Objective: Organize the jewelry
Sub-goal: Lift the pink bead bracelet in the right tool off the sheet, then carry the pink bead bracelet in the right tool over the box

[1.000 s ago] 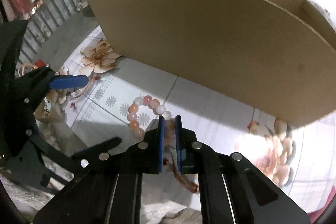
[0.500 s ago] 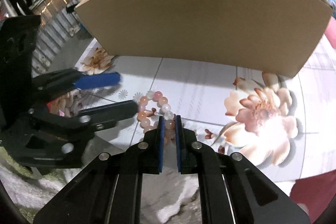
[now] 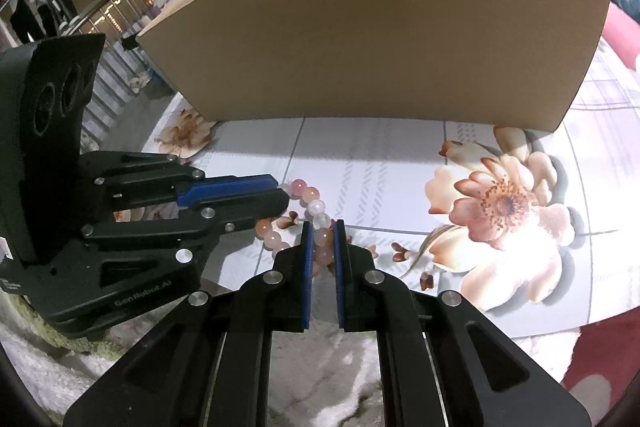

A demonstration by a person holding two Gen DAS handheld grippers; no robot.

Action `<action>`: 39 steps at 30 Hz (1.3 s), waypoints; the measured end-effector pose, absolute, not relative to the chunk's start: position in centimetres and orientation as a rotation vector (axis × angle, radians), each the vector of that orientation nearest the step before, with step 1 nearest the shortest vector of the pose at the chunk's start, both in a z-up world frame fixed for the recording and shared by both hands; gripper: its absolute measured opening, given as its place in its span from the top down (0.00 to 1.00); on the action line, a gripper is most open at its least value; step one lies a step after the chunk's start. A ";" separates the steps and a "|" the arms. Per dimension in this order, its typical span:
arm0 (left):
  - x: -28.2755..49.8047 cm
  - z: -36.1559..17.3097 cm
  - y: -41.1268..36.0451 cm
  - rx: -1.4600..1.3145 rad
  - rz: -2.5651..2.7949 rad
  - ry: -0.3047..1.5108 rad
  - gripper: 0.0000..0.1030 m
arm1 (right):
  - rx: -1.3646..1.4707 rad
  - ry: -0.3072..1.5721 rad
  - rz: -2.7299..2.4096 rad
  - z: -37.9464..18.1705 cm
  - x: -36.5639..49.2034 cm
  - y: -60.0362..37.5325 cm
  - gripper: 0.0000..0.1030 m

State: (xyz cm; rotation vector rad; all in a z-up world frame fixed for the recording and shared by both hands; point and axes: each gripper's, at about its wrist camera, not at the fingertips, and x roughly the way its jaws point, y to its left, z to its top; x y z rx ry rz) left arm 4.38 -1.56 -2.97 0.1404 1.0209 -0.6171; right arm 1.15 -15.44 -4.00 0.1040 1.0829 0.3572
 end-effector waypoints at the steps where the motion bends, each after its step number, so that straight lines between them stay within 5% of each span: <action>1: 4.2 -2.6 -1.4 0.129 -0.621 1.015 0.91 | 0.105 1.078 0.357 -3.8 1.1 -15.5 0.93; 25: 5.2 11.5 1.1 -0.039 -0.770 0.752 0.91 | 0.093 0.830 0.434 9.6 3.1 -18.6 0.93; 39: 21.7 8.5 -4.7 -0.089 -0.800 1.126 0.91 | -0.049 0.996 0.426 8.0 16.0 -21.6 0.93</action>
